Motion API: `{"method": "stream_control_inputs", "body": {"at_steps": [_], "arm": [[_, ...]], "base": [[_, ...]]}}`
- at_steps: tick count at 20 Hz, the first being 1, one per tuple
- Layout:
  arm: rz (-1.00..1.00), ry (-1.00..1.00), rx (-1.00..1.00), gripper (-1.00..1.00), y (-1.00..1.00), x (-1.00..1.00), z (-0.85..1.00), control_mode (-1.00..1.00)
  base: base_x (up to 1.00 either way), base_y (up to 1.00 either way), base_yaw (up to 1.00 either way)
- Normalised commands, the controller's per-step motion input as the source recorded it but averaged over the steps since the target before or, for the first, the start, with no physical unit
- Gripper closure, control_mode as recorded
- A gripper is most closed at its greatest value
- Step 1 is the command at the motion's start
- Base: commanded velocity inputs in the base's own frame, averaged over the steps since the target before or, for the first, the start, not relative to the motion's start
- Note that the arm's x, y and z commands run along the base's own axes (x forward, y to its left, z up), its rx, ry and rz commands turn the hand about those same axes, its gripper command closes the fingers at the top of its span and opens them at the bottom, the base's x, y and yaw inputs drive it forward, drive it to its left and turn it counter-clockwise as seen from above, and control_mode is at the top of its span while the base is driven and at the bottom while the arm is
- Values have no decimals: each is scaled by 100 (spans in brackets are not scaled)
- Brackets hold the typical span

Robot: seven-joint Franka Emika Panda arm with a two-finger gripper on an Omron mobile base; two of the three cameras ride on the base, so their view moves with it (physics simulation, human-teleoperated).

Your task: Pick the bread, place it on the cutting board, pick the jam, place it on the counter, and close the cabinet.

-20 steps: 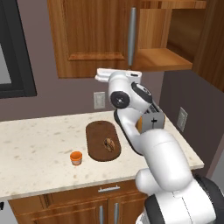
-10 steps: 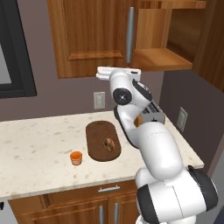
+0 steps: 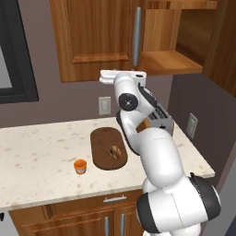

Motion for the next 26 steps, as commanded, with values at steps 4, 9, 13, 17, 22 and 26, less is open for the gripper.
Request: {"method": "stream_control_inputs", "body": {"at_steps": [4,9,13,17,22,26], "arm": [[2,0,0,-100,0,8,0,-100],[2,0,0,-100,0,-4,1,-100],[0,0,0,-100,0,-19,0,-100],[0,0,0,-100,0,-31,0,-100],[0,0,0,-100,0,-33,0,-100],[0,0,0,-100,-5,-38,5,-100]], "base": [[0,0,0],[0,0,0],[0,0,0],[0,0,0],[0,0,0],[0,0,0]]}}
